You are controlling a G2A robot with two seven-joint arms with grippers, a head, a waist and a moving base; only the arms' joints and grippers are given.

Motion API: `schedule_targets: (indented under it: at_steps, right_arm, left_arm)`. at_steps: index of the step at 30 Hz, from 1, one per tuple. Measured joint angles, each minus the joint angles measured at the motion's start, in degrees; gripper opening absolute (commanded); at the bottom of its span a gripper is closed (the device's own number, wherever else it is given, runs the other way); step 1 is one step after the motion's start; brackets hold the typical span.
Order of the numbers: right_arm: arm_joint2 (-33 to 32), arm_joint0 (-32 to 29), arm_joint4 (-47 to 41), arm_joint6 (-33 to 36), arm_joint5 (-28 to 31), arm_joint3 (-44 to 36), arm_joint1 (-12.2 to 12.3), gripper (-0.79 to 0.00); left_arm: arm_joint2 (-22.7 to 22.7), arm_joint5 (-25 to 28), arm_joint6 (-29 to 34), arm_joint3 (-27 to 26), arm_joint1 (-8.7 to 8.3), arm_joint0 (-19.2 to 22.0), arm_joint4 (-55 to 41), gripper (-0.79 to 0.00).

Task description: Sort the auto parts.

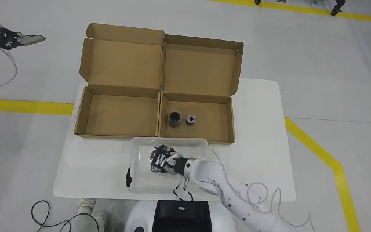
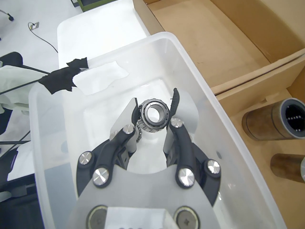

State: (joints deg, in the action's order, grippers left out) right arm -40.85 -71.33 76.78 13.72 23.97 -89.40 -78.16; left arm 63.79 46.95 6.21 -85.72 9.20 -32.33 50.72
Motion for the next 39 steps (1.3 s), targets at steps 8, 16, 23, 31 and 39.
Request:
schedule_targets:
  at_steps: [8, 16, 23, 31, 39]
  right_arm:
    - [-5.0, -4.3, -2.5, -13.4, 7.2, -2.1, 1.9, -0.785]
    - [-6.1, -1.6, -3.7, -26.6, 13.8, -1.7, 1.9, -0.785]
    - [-6.0, 2.7, -4.0, -33.5, 16.9, -1.8, 1.3, -0.785]
    - [-5.0, 8.7, -4.0, -34.3, 17.8, -3.7, 0.3, -0.785]
    - [-3.9, 13.2, -3.9, -31.9, 15.5, -7.1, -0.8, -0.785]
  left_arm:
    - [0.0, 0.0, 0.0, 0.0, 0.0, 0.0, 0.0, 0.0]
    - [0.0, 0.0, 0.0, 0.0, 0.0, 0.0, 0.0, 0.0]
    - [0.0, 0.0, 0.0, 0.0, 0.0, 0.0, 0.0, 0.0]
    - [0.0, 0.0, 0.0, 0.0, 0.0, 0.0, 0.0, 0.0]
    - [0.0, 0.0, 0.0, 0.0, 0.0, 0.0, 0.0, 0.0]
